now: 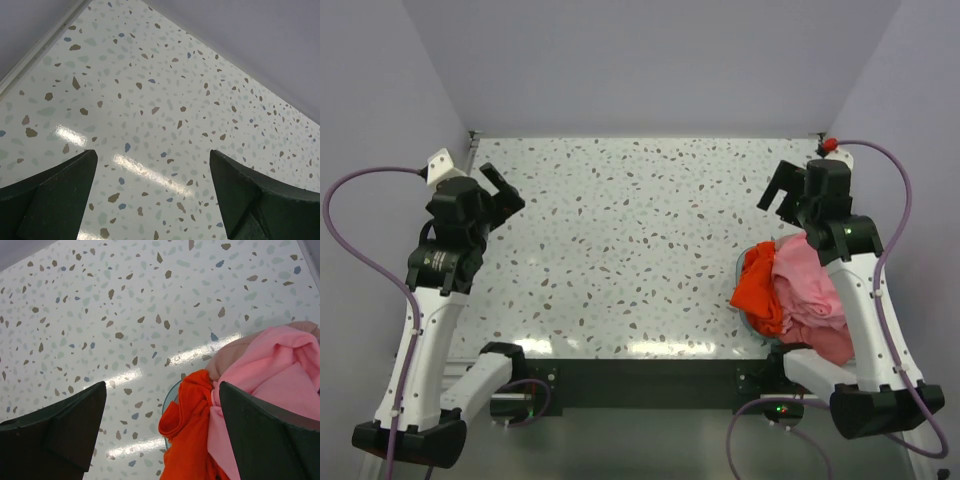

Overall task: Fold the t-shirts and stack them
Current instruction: Grab the tshirt from the pile

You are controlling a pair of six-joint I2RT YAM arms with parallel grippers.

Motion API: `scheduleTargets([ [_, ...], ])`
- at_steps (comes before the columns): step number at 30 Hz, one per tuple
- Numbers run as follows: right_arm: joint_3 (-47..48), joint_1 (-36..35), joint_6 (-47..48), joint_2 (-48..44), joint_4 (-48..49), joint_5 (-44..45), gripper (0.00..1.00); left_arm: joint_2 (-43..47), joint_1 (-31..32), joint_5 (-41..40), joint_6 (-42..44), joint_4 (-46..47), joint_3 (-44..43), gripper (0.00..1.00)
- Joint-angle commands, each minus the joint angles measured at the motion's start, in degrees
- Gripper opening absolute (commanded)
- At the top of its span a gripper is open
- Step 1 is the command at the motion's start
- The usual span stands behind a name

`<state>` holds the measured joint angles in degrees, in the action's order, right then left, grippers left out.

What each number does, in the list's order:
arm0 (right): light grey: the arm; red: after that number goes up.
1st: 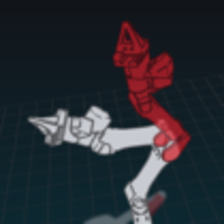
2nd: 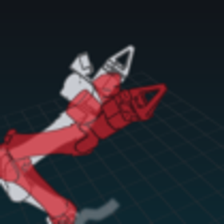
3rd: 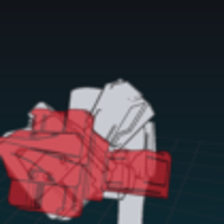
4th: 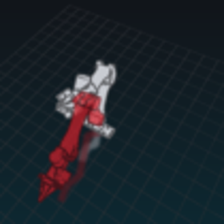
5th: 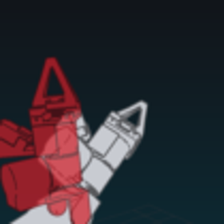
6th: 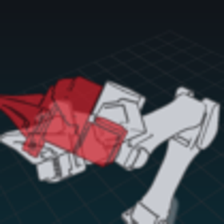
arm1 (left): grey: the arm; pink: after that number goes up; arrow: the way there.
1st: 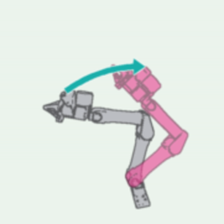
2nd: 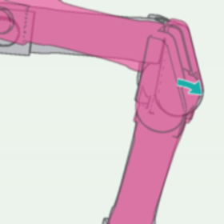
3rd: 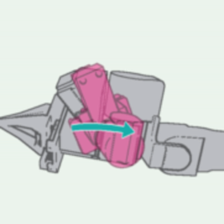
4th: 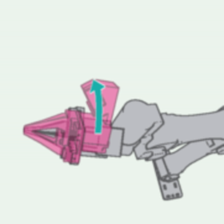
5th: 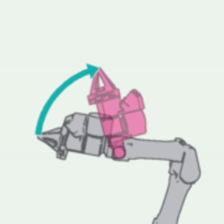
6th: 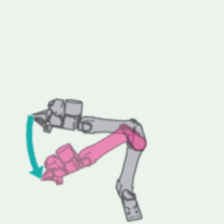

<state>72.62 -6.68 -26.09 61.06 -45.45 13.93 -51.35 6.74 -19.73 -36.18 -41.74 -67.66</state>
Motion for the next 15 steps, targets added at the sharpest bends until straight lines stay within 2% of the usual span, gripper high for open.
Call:
scheduleTargets([
  [1,0.68,0.17,3.23,-2.25,2.21,-2.60,0.99,0.90,-0.33,0.13,0.76,0.60,0.07,1.00],
  [4,1.90,0.17,3.76,-1.74,0.81,-2.68,0.99,1.34,-0.33,0.83,1.11,1.04,0.68,1.00],
  [10,10.43,0.17,3.49,8.01,-10.79,-5.93,0.99,2.13,-0.41,2.24,1.29,1.66,2.53,1.00],
  [13,13.94,0.17,0.87,11.45,-18.07,4.31,0.99,3.01,-0.41,3.73,1.64,2.80,4.89,1.00],
  [14,14.39,0.17,-0.88,11.80,-21.83,12.61,0.99,3.19,-0.33,4.08,1.82,3.41,5.43,1.00],
  [15,14.39,0.26,-1.68,11.46,-23.18,15.22,0.99,3.28,-0.41,4.69,1.91,3.76,5.95,1.00],
])
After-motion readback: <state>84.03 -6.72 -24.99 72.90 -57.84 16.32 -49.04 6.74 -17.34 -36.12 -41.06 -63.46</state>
